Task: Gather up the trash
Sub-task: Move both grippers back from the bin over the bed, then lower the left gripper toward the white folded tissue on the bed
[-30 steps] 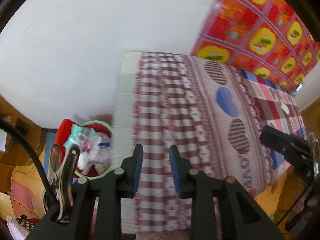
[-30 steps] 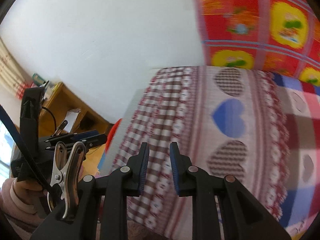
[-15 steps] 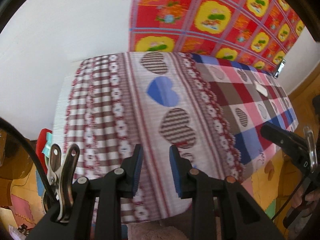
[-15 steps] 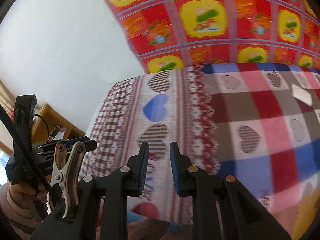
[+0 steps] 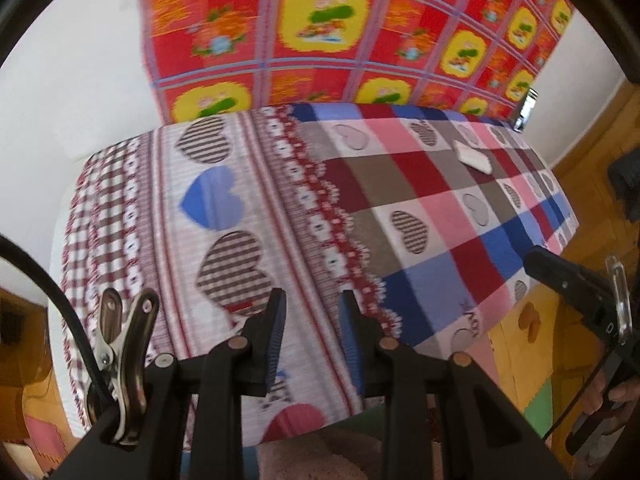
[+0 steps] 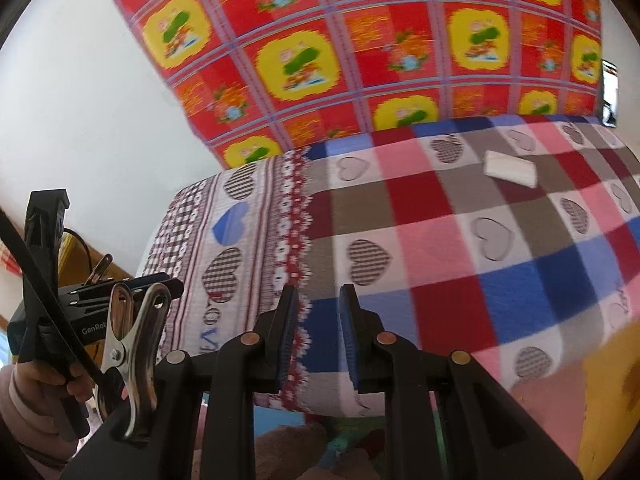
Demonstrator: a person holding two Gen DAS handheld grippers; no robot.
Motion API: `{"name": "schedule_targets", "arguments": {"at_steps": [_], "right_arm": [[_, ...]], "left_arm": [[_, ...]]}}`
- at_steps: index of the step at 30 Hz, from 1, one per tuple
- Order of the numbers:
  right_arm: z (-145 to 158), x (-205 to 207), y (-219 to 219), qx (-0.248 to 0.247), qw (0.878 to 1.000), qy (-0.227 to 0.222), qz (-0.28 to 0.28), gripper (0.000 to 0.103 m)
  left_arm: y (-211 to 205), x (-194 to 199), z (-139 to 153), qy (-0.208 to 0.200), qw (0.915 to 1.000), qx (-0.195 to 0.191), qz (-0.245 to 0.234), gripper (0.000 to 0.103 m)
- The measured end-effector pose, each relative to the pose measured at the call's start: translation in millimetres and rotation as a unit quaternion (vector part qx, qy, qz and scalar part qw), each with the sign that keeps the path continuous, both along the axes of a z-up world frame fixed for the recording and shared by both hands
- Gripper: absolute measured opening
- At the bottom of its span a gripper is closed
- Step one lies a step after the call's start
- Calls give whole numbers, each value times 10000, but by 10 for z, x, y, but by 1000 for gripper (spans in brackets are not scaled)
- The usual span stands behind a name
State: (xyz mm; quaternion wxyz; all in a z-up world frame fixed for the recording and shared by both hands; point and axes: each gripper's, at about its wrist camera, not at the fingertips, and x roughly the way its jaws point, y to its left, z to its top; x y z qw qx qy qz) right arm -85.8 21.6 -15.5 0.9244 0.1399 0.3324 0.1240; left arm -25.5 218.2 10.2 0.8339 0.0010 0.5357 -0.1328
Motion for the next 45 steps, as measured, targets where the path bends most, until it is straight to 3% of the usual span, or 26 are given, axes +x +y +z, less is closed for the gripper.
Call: {"name": "schedule_targets", "arguments": {"at_steps": [24, 45], "right_arm": [[-94, 128, -1065, 354, 9899, 192, -1357, 22], [-256, 1139, -2275, 172, 9965, 509, -641, 22]], "left_arm": [[-1159, 747, -130, 80, 9917, -34, -1287, 28], [-2700, 1585, -451, 382, 9938, -142, -1039, 28]]}}
